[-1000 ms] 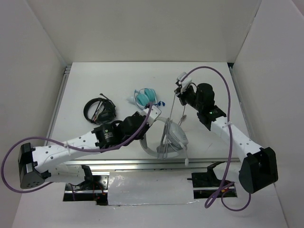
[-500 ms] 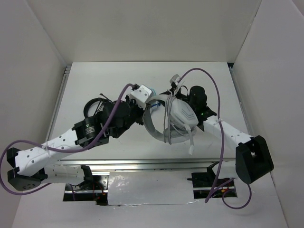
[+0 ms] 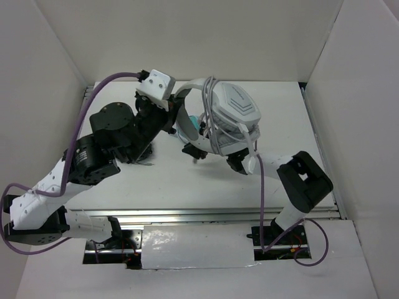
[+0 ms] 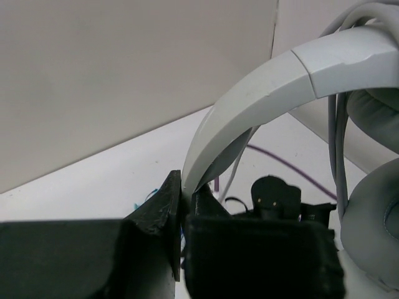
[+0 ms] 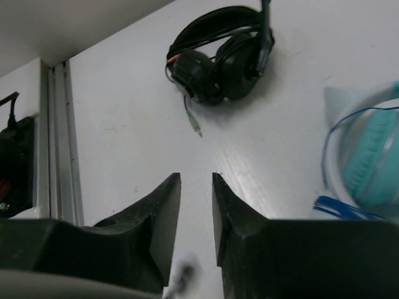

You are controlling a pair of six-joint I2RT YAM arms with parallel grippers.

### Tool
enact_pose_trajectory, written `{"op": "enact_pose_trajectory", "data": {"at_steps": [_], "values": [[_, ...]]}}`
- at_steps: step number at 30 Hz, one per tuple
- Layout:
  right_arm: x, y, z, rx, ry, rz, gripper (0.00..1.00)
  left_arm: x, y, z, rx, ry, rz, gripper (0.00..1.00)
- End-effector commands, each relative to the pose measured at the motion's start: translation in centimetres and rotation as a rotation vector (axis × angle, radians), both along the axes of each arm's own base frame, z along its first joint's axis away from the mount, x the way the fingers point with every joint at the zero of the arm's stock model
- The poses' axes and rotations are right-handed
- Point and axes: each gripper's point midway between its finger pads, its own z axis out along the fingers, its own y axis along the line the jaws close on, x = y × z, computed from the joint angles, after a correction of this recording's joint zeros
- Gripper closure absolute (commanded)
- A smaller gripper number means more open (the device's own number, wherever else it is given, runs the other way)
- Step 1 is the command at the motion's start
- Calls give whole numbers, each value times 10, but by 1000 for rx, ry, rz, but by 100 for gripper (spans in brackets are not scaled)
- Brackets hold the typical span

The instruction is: Wrap the headphones

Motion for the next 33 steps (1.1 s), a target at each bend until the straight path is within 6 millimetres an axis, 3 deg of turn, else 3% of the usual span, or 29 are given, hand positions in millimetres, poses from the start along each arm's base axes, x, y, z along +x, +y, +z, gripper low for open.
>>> {"op": "enact_pose_trajectory", "data": {"at_steps": [1,2,3,6,7,9,11,14,16,17,18,22,23,25,26,27,29,31,33], "values": [[-20,27,6,85,13,87,70,-6,30,60,-177,-89,51,100],[-23,31,8,104,-3,98,89,-7,34,62,-186,-91,58,100],[-31,37,4,100,7,121,94,-7,40,66,-206,-98,74,100],[-39,39,-1,96,24,123,96,0,58,66,-225,-98,155,100],[-44,36,-9,87,45,112,96,4,63,63,-230,-89,187,100],[-51,33,-4,106,32,108,100,16,76,56,-241,-73,268,100],[-62,26,-11,113,60,80,100,26,83,47,-253,-55,332,100],[-82,16,-12,104,62,27,100,63,104,28,-247,-22,467,100],[-88,0,-37,16,95,-55,100,78,108,13,-237,18,485,100],[-98,-2,-25,29,71,-60,100,92,121,7,-240,36,528,100],[-107,-10,-35,6,82,-73,100,100,121,1,-239,53,520,100],[-132,-29,-38,-41,89,-117,100,131,145,-21,-269,113,583,100],[-129,-35,-26,-21,66,-174,100,141,157,-28,-266,121,617,100],[-133,-43,-32,-72,70,-221,100,150,160,-36,-277,152,606,100],[-127,-50,-21,-60,47,-285,100,160,171,-46,-268,179,626,100],[-127,-53,-19,-74,34,-307,100,164,167,-49,-276,196,585,100],[-125,-66,-24,-135,32,-370,100,172,179,-60,-280,212,596,100],[-115,-80,-26,-186,20,-458,100,177,171,-72,-293,257,498,100],[-107,-87,-29,-218,6,-502,100,180,178,-77,-325,274,466,100]]}}
